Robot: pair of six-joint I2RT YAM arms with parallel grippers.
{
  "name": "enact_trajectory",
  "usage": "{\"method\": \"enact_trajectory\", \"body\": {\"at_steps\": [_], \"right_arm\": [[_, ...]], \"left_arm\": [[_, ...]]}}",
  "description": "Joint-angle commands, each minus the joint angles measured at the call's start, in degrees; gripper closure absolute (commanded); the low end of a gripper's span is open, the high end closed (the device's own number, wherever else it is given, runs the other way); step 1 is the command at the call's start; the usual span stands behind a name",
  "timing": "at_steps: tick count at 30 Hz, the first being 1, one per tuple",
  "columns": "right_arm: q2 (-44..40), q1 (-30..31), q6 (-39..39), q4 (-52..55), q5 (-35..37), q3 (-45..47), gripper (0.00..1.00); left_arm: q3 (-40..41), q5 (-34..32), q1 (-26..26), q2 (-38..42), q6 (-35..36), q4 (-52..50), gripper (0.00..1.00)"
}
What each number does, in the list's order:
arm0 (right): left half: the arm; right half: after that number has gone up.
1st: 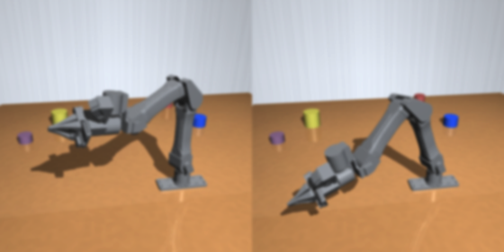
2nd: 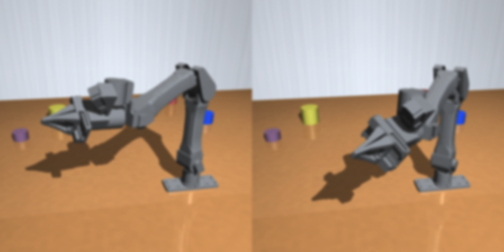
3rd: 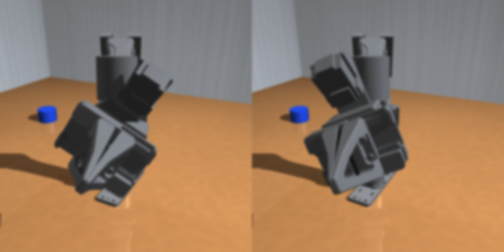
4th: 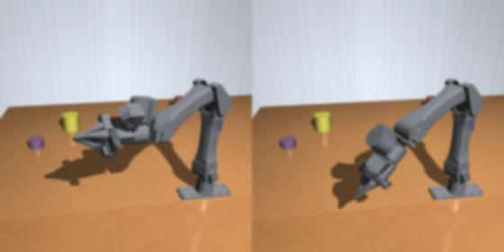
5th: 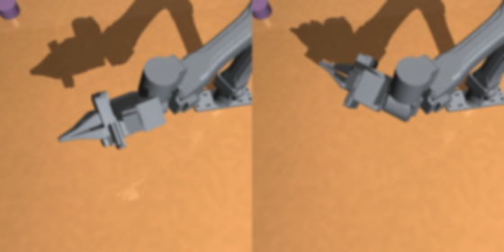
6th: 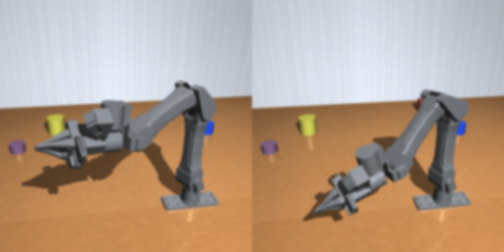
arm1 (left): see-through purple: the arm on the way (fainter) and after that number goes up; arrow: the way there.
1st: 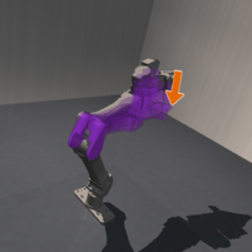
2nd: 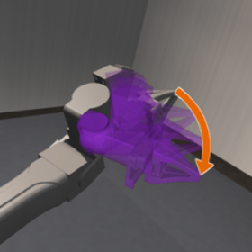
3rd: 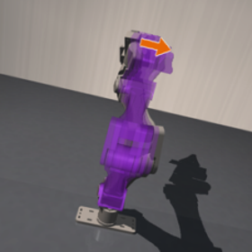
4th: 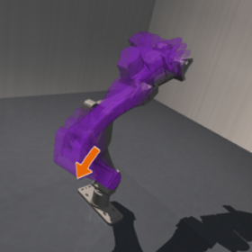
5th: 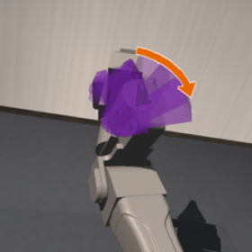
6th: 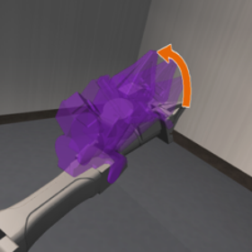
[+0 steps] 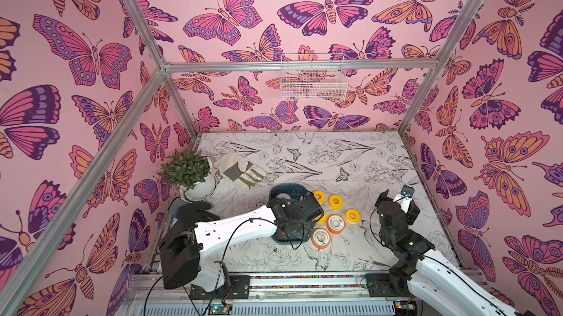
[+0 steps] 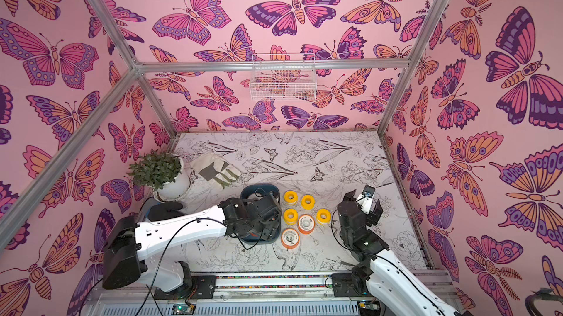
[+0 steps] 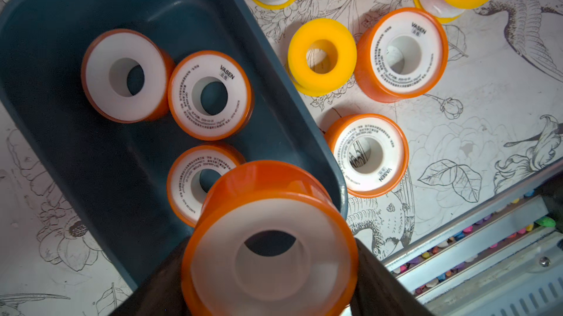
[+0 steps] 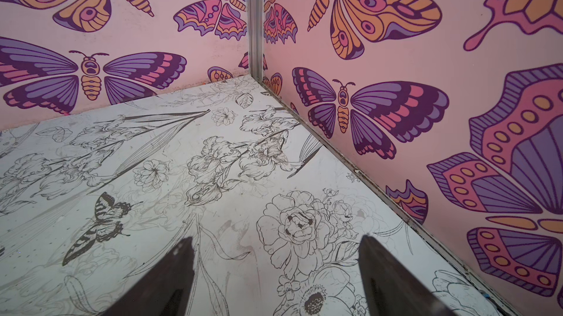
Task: Put the sealing tape into the storage box
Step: Adjust the sealing tape in the storage box.
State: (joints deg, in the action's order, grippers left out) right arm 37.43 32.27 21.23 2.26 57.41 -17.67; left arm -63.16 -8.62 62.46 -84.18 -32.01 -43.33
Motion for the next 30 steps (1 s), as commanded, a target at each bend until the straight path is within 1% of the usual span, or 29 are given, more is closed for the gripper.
{"method": "enact_trajectory", "body": {"at_steps": [1,14,19,30], "right_arm": [[0.2,-0.4,1.0,1.1,0.8,-1.9,0.12],[0.9,-0.4,0.9,1.0,0.5,-2.3,0.12],[0.7,-0.4,1.0,1.1,0.3,-2.3,0.12],[0.9,-0.4,1.0,1.2,0.4,-2.3,0.12]], "left_arm": [[2.7,6.8,-2.0,1.4,0.1,4.4,0.59],[7.1,16.6,-7.2,-1.4,0.8,10.8,0.59],[7.7,18.4,-8.2,-3.4,0.9,11.7,0.59],[9.1,18.6,-10.0,-5.2,1.2,12.2,0.58]]}}
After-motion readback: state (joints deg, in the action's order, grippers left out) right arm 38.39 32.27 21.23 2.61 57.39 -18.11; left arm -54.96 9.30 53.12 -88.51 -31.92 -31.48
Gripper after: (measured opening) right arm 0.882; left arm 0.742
